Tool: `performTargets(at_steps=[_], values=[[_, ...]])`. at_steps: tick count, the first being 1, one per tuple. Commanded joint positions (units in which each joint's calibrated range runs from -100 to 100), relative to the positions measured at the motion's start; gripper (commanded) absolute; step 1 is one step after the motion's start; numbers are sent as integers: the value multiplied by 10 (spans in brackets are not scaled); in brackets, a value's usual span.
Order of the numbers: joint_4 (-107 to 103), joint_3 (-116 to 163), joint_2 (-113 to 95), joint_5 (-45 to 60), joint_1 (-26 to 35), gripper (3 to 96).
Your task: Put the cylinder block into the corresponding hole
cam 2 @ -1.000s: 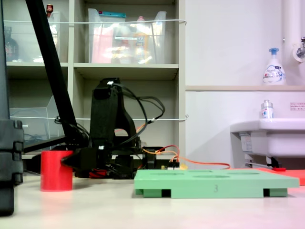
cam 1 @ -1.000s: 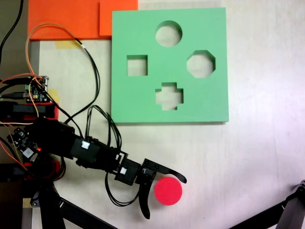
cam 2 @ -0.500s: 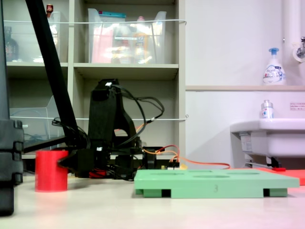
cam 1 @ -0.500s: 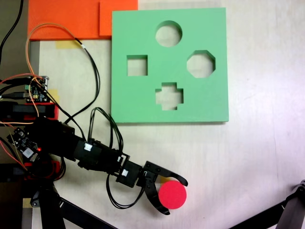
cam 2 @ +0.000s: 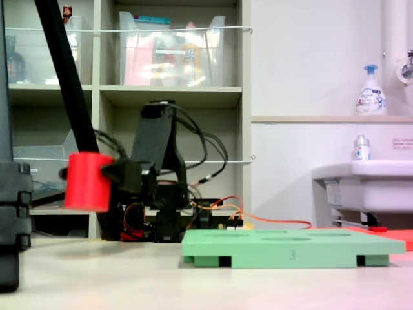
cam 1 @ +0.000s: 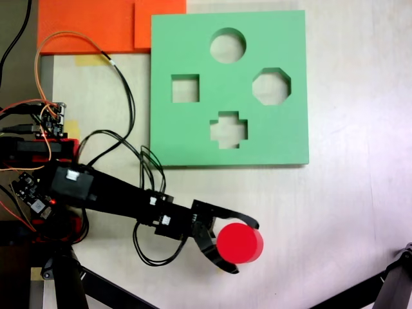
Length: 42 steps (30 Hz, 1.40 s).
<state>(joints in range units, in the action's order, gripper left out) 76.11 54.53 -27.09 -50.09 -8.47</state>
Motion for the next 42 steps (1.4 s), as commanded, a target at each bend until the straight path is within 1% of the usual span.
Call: performTargets(at_steps=[1, 4, 9, 18, 21, 26, 28, 35, 42], values=[[-121, -109, -133, -5, 33, 311], [-215, -190, -169, -5, 71, 311], [-305, -285, -168, -5, 141, 313], [-314, -270, -147, 8, 246, 314], [-311, -269, -105, 10, 280, 314], [-302, -270, -42, 12, 309, 314], [-264, -277, 28, 12, 319, 314], [-243, -309, 154, 12, 343, 314], [-239, -366, 240, 12, 352, 315]])
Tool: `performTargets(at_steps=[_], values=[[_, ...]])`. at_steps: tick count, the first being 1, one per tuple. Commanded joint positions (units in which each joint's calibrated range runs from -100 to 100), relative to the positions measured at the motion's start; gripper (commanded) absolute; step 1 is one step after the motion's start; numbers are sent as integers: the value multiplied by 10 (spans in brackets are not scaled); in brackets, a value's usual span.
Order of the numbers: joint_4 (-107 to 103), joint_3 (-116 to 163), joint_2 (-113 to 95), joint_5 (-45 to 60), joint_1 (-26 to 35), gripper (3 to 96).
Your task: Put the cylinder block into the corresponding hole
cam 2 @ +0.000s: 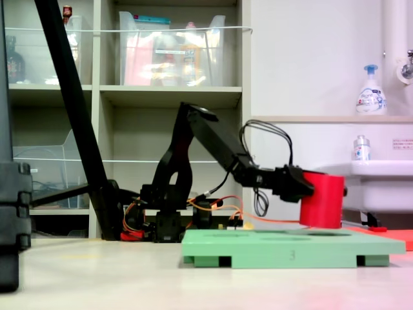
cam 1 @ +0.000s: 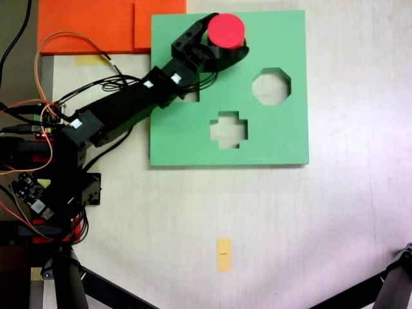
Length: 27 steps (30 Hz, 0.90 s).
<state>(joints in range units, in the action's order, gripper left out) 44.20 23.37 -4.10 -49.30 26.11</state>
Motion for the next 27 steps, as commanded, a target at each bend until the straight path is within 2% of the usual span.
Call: performTargets(at_steps=[1, 20, 22, 27], values=[[80, -56, 13, 4, 6, 315], [107, -91, 135, 4, 7, 332], [113, -91, 149, 4, 7, 389], [114, -56, 137, 5, 8, 649]])
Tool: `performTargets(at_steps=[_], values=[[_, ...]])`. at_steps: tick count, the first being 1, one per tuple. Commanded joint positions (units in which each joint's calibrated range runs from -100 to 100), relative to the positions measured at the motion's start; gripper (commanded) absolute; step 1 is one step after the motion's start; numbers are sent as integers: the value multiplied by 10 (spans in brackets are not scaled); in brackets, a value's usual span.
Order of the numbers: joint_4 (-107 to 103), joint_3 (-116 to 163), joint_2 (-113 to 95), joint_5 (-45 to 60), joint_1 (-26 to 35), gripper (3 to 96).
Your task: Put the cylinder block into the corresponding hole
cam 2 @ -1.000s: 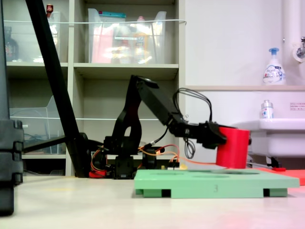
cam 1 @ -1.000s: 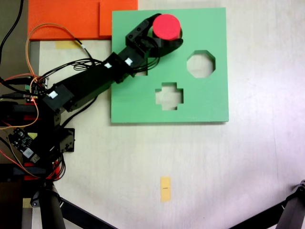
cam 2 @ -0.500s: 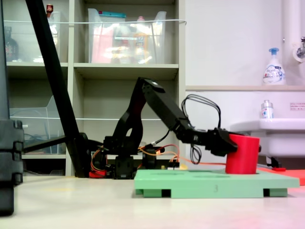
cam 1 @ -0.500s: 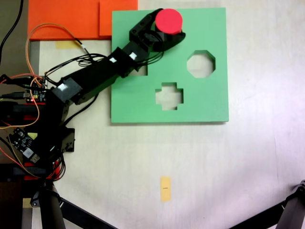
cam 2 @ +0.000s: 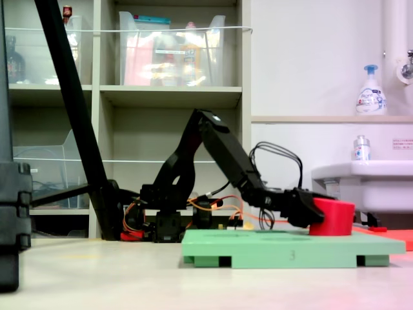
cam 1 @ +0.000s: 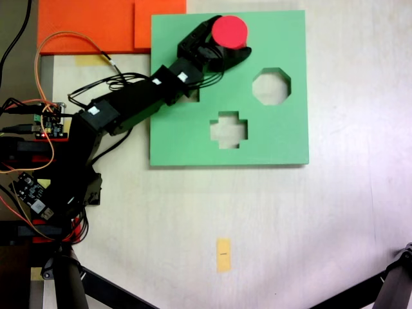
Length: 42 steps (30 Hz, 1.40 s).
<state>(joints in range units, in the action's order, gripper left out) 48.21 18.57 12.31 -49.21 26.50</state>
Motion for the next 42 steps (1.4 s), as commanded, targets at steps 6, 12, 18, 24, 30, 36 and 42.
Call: performTargets(at_steps=[6, 12, 18, 24, 30, 36, 42], values=[[55, 53, -88, -5, 5, 808], [25, 115, -257, -5, 4, 954], [-262, 149, -671, 4, -14, 955], [-531, 85, -905, 49, -82, 754], [-751, 9, -1023, 257, -202, 423], [-744, 305, -1123, 446, -259, 506], [-734, 537, -1123, 463, -269, 532]])
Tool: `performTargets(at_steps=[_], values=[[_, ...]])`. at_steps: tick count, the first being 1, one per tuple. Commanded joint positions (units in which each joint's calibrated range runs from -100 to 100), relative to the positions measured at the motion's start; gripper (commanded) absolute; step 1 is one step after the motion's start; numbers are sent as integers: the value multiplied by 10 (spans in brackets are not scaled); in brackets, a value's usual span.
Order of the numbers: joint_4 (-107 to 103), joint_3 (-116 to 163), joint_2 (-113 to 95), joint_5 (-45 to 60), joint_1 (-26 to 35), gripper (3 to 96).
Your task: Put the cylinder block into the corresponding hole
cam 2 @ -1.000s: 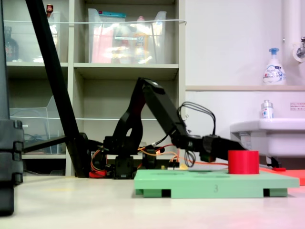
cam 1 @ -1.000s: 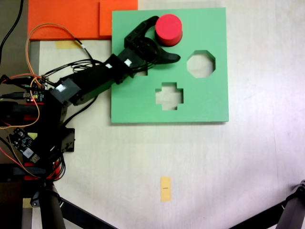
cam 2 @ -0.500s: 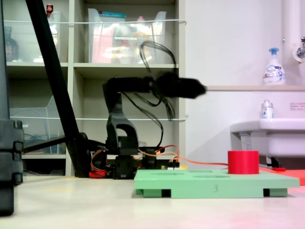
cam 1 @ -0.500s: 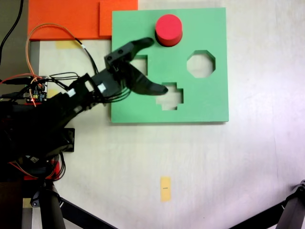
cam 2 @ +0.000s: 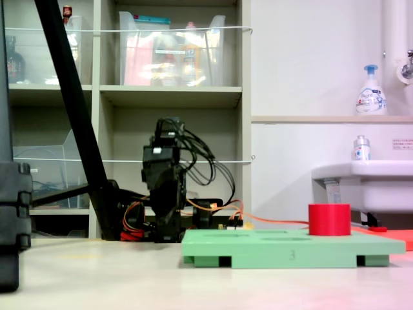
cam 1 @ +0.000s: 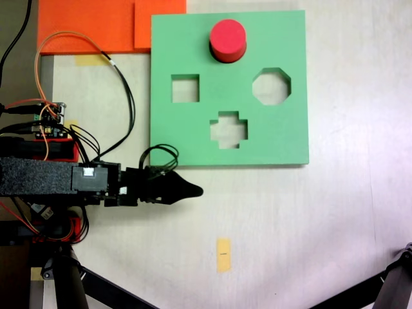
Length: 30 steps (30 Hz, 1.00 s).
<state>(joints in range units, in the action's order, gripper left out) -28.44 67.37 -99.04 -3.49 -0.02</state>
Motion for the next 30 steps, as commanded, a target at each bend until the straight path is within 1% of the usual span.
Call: performTargets(at_steps=[1, 2, 4, 6, 7, 12, 15, 30], values=[[49, 90, -10, 9, -3, 532], [75, 132, -10, 16, -3, 532], [193, 230, -10, 26, 2, 531], [327, 318, -10, 27, 9, 499], [352, 326, -10, 27, 10, 493], [356, 326, -10, 27, 12, 493], [291, 326, -10, 27, 12, 487], [294, 326, -10, 25, 6, 489]])
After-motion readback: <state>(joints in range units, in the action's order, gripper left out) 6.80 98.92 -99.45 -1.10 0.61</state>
